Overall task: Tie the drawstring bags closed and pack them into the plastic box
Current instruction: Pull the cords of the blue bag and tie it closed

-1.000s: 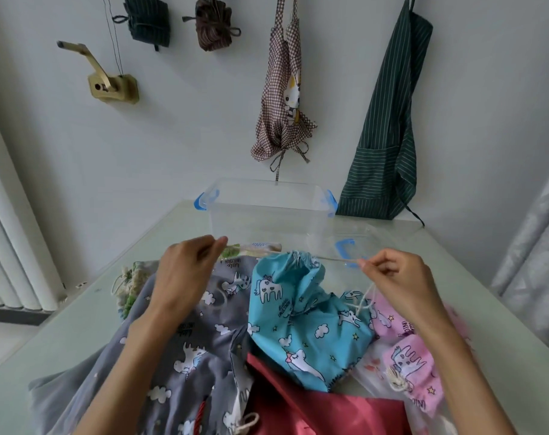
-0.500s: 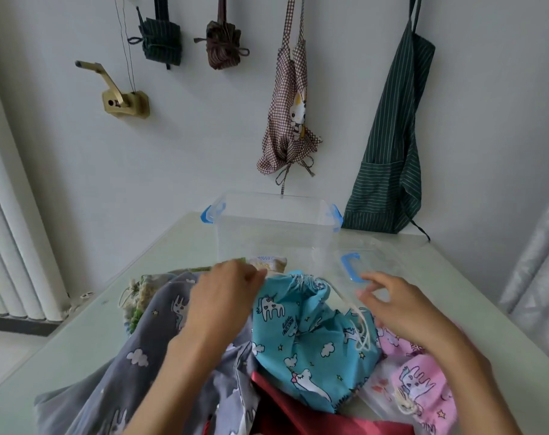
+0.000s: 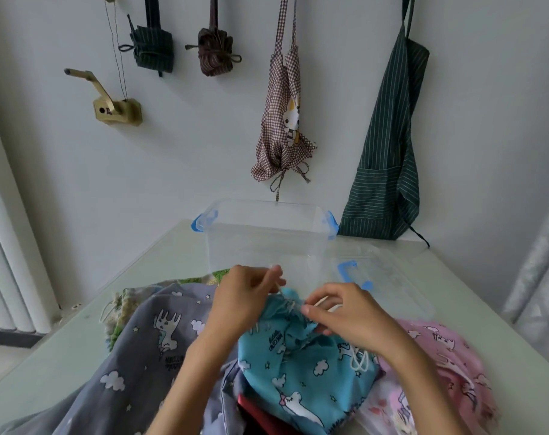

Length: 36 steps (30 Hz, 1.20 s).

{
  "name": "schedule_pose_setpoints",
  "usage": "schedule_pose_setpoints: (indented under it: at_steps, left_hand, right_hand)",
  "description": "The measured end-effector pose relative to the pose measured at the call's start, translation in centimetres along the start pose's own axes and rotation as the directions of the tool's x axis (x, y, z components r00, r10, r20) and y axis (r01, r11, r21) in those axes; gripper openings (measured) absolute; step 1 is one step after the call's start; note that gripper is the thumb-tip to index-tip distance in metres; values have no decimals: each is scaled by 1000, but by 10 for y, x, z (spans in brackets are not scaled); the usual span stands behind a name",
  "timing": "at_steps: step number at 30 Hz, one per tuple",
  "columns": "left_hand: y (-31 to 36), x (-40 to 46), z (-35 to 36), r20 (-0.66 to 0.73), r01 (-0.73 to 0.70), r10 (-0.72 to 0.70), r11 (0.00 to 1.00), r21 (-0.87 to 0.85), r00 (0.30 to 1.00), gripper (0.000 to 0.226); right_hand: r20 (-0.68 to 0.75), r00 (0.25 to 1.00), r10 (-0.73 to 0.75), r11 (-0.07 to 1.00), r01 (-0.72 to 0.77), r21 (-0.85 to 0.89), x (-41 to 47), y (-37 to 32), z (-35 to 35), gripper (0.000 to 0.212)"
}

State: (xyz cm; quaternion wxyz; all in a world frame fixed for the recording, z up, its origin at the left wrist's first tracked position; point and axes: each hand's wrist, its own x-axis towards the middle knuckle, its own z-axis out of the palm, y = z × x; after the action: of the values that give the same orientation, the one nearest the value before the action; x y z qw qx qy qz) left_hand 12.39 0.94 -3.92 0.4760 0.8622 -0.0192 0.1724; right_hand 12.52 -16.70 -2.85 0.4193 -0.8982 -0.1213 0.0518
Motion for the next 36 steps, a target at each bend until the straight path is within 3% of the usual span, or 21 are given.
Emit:
schedule_pose_setpoints:
  at_steps: [3, 7, 10, 13, 18, 21, 24, 26, 28, 30, 33, 36]
  left_hand:
    - [1, -3, 0, 112, 97, -67, 951, -295, 991, 29]
    - [2, -8, 4, 33, 146, -164, 747, -648, 986, 27]
    - [-5, -7, 4, 13, 160, -246, 589, -792, 969, 25]
    - [-8, -5, 2, 70, 179, -220, 529, -829, 973, 26]
    - [5, -1, -4, 183, 164, -27, 580, -798, 983, 32]
    - [9, -5, -4, 234, 186, 2, 601, -777, 972, 31]
    - [7, -9, -6, 248, 67, 68, 865, -497, 966, 31]
    - [8, -11, -8, 305, -9, 112, 947, -322, 946, 34]
    - [9, -13, -3, 415, -15, 107, 976, -218, 904, 42]
    - [15, -18, 4, 527, -23, 114, 984, -176, 842, 40]
    - [17, -24, 24, 651, -50, 97, 995, -90, 753, 37]
    - [18, -33, 42, 695, -233, 119, 970, 71, 709, 41]
  right_hand:
    - [-59, 996, 66, 992, -72, -108, -2, 7, -3, 24]
    - [-297, 951, -83, 989, 41, -145, 1, 3, 14, 24]
    - [-302, 947, -113, 991, 86, -103, 4, 0, 31, 27]
    - [-305, 946, -113, 994, 102, -50, 5, 2, 32, 24]
    - [-267, 959, -99, 993, 112, 33, 3, 5, 17, 21]
    - [-95, 995, -39, 998, 45, 54, 2, 5, 10, 24]
    - [222, 975, 29, 999, -20, -43, -12, 2, -15, 29]
    - [309, 951, 31, 998, -12, -64, -25, -1, -38, 32]
    - [251, 968, 10, 1000, -15, 19, -35, -3, -54, 35]
    - [119, 992, -45, 987, 25, 159, -37, -6, -60, 38]
    - [-113, 985, -133, 967, 154, 204, -34, -14, -54, 41]
    - [-277, 939, -205, 945, 263, 193, -30, -23, -43, 39]
